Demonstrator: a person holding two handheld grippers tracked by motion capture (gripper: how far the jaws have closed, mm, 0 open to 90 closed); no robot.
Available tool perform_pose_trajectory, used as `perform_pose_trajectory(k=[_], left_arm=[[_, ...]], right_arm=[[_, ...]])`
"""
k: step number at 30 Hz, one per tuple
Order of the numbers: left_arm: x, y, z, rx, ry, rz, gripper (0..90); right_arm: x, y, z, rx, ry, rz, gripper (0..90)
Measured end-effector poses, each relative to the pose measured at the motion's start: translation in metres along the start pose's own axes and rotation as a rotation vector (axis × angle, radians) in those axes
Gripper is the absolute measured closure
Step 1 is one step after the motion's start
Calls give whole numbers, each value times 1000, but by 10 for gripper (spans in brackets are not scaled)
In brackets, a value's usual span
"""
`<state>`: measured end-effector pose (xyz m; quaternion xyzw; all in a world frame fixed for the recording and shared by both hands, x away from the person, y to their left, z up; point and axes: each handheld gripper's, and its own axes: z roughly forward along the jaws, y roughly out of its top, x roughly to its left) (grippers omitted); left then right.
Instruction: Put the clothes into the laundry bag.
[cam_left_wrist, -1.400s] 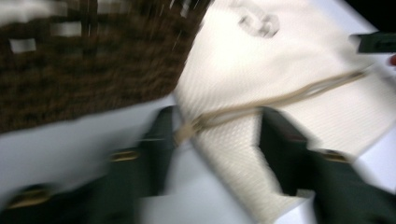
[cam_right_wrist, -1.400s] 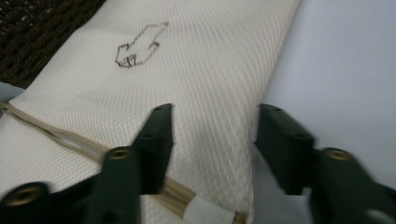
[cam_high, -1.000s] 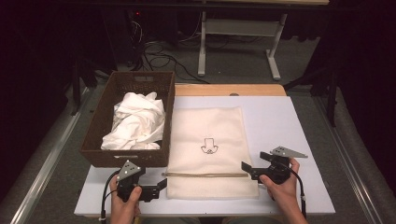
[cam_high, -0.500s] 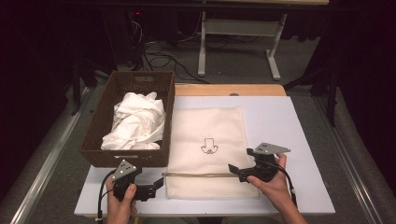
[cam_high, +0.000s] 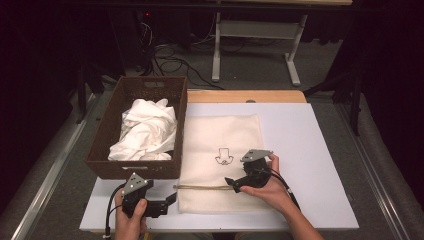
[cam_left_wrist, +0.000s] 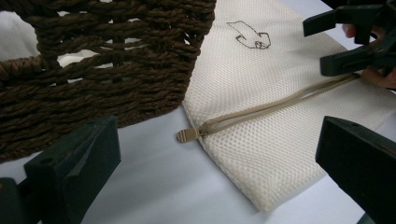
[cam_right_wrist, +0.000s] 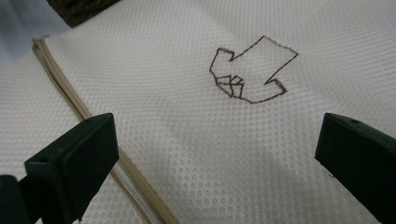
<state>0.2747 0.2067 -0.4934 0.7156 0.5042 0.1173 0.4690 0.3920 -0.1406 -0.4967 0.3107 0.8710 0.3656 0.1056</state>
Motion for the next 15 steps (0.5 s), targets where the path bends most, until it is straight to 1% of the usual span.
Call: perform_pose_trajectory(k=[2, 3, 4, 5, 6, 9, 10, 13, 14, 15], left_arm=[[0, -2, -1, 4, 4, -7, 2], [0, -2, -2, 4, 3, -10, 2], [0, -2, -2, 4, 3, -10, 1], [1, -4, -5, -2, 11, -20, 2], [1, -5, -6, -2, 12, -25, 2], [2, -8, -9, 4, 22, -31, 2], [2, -10, -10, 6, 22, -34, 2], [2, -12, -12, 7, 27, -38, 2], [2, -12, -13, 9, 29, -41, 2], [3, -13, -13, 11, 30, -41, 2]], right_arm=[[0, -3, 5, 30, 13, -20, 2], [0, -5, 10, 54, 7, -30, 2], [0, -6, 12, 67, 11, -26, 2], [-1, -8, 14, 79, 20, -45, 2], [0, -8, 16, 76, 18, -54, 2], [3, -9, 17, 90, 14, -70, 2], [4, -9, 18, 109, 3, -84, 3], [5, -9, 20, 112, -9, -91, 3], [5, -8, 20, 115, -15, -88, 37], [5, -7, 20, 117, -29, -83, 97]])
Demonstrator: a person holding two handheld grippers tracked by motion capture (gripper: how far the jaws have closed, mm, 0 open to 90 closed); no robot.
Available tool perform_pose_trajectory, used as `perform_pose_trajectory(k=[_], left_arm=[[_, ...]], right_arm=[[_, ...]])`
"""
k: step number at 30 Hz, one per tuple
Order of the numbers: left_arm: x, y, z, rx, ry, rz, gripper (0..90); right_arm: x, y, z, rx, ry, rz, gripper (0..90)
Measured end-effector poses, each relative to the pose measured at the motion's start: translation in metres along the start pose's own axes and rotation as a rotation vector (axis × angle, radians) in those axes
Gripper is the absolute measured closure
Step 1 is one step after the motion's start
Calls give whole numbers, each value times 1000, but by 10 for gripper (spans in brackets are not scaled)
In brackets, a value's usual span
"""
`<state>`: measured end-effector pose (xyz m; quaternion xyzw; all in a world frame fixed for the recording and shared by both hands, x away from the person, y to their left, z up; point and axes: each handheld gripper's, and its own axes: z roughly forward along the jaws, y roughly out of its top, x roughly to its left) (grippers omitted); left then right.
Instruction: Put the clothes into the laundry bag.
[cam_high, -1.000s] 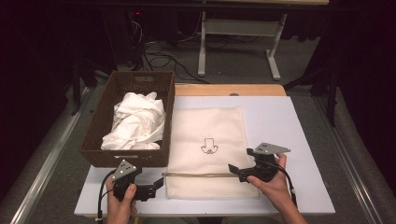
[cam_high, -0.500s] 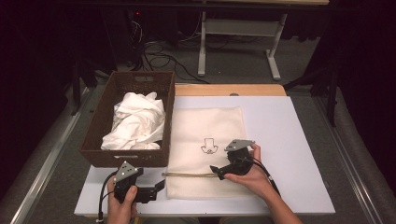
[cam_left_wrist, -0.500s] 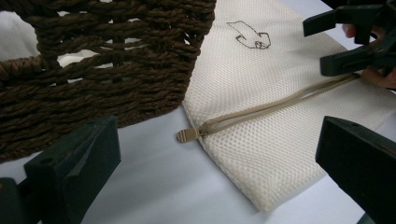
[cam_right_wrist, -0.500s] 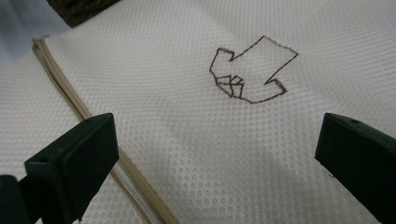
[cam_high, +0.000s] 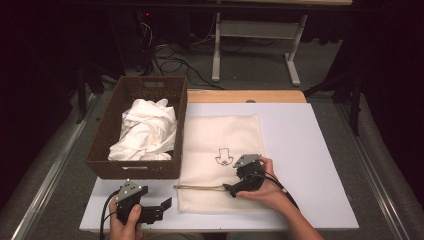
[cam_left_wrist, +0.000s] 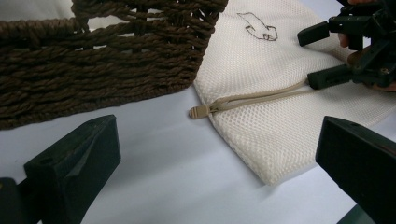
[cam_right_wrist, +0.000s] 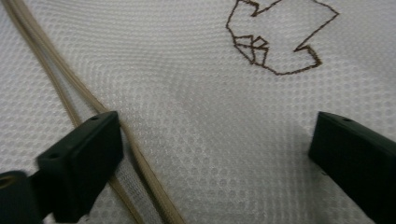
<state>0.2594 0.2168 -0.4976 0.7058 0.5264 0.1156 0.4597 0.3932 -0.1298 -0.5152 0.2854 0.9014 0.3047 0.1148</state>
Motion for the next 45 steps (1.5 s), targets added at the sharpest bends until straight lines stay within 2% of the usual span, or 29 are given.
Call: perform_pose_trajectory(k=[3, 5, 7, 8, 11, 14, 17, 20, 22, 26, 31, 35, 42, 45], left_arm=[[-1, -2, -1, 1, 0, -8, 2], [-2, -3, -1, 2, 0, -10, 2], [-2, -4, -1, 4, 0, -13, 2], [-2, -5, -1, 7, 0, -14, 2], [-3, -6, -2, 10, 6, -22, 3], [-3, -7, -2, 12, 3, -32, 4], [-7, -5, -1, 10, 0, -13, 4], [-12, 0, -1, 9, 1, 10, 3], [-16, 5, -1, 6, -5, 29, 3], [-25, 14, -1, -1, -12, 52, 3], [-35, 28, -2, -9, -19, 93, 3], [-40, 39, -3, -22, -13, 122, 2], [-38, 53, -5, -50, 2, 114, 2], [-38, 61, -6, -47, 10, 136, 2]], right_arm=[[-1, 4, -3, 25, -13, -1, 208], [-3, 6, -5, 20, -8, -11, 373], [-7, 7, -8, 22, -20, 4, 567], [-8, 7, -9, 14, -27, 7, 632], [-13, 6, -8, 2, -11, -11, 773], [-14, 6, -6, -19, -9, -4, 861], [-15, 3, -6, -39, -1, 8, 878], [-19, 1, -6, -73, 21, 44, 884], [-19, 2, -9, -87, 5, 36, 885], [-15, 7, -20, -145, -15, 52, 885], [-16, 14, -35, -211, -18, 82, 885], [-14, 18, -40, -232, -25, 87, 885], [-13, 18, -41, -246, -22, 100, 886], [-11, 19, -41, -249, -20, 97, 885]])
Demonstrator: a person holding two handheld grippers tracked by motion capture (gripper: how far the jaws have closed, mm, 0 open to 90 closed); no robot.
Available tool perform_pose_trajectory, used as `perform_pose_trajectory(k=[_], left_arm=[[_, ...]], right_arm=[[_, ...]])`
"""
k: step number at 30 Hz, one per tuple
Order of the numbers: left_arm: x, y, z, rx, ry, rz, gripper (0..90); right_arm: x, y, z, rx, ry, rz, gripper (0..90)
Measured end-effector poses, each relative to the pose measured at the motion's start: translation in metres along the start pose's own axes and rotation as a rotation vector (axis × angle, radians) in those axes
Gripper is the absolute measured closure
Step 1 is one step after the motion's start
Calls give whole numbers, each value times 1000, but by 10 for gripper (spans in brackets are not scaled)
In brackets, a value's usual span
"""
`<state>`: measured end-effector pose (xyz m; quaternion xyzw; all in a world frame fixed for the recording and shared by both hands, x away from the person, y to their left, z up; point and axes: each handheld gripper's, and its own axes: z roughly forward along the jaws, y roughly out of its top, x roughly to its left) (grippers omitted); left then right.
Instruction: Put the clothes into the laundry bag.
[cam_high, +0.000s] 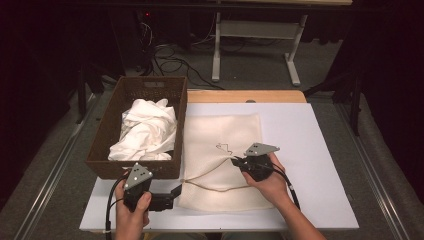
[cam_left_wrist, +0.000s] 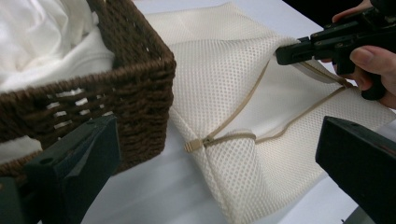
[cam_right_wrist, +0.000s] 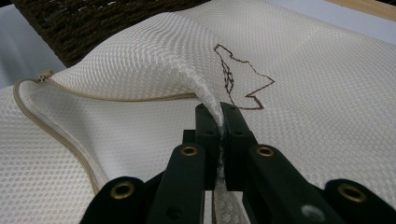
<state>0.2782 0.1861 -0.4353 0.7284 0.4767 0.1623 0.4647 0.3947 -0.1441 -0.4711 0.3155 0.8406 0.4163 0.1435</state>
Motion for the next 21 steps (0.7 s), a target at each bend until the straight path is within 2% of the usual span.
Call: perform_pose_trajectory(k=[3, 7, 9, 16, 21], left_arm=[[2, 8, 3, 7, 10, 30, 2], [6, 18, 11, 21, 30, 56, 2], [7, 24, 15, 27, 53, 72, 2], [15, 42, 24, 35, 65, 76, 2], [24, 50, 30, 36, 71, 58, 2]], right_arm=[[0, 0, -1, -2, 0, 14, 885], [1, -1, -2, -13, -8, 7, 885], [2, 0, -3, -15, -10, 8, 885], [6, 1, -1, -14, 1, -7, 885], [6, 1, -2, -15, 8, -8, 885]])
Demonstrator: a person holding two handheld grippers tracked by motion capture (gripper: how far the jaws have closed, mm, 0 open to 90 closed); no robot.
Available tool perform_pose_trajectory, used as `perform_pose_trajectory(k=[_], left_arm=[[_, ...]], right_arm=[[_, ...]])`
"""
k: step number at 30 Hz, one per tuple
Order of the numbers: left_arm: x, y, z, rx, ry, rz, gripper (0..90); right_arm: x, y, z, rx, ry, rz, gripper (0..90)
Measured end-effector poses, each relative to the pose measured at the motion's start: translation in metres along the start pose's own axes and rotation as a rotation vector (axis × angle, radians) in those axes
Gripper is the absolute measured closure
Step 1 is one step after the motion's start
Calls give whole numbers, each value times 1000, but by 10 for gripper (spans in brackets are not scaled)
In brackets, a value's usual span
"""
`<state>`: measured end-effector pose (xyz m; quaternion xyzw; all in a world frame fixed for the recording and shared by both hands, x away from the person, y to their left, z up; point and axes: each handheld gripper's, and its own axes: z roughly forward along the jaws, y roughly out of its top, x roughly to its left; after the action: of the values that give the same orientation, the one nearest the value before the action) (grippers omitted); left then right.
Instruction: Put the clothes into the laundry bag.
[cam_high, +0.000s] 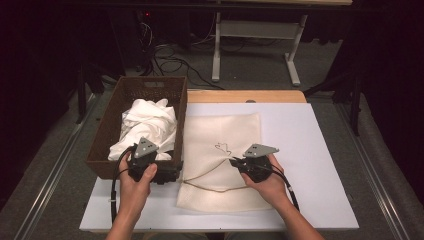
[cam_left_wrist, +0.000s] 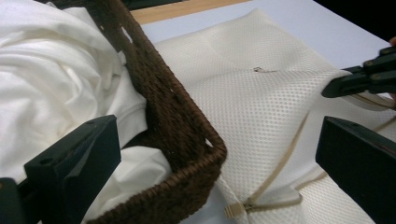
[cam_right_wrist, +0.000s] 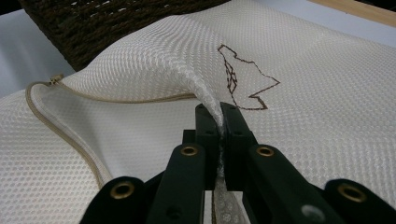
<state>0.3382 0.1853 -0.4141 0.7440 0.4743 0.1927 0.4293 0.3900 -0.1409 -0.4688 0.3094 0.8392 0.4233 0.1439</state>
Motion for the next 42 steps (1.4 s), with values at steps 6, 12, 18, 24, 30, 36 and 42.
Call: perform_pose_trajectory(k=[6, 12, 18, 24, 30, 36, 42], left_arm=[[14, 10, 5, 7, 31, -9, 2], [31, 20, 14, 29, 47, -27, 2], [50, 31, 20, 30, 74, -59, 2], [63, 41, 26, 25, 88, -77, 2], [76, 56, 33, 23, 69, -92, 2], [93, 70, 44, 28, 88, -110, 2], [121, 76, 59, 60, 139, -159, 2]], right_arm=[[1, -1, 2, 5, 6, -5, 885], [0, -1, 2, 2, 10, -9, 885], [-2, -1, 2, 3, 18, -5, 885], [-3, -1, 1, 5, 24, 1, 885], [-6, -1, 1, 1, 36, 4, 885], [-6, -2, 2, 10, 36, 2, 886], [-9, -3, 2, 13, 47, 3, 886]])
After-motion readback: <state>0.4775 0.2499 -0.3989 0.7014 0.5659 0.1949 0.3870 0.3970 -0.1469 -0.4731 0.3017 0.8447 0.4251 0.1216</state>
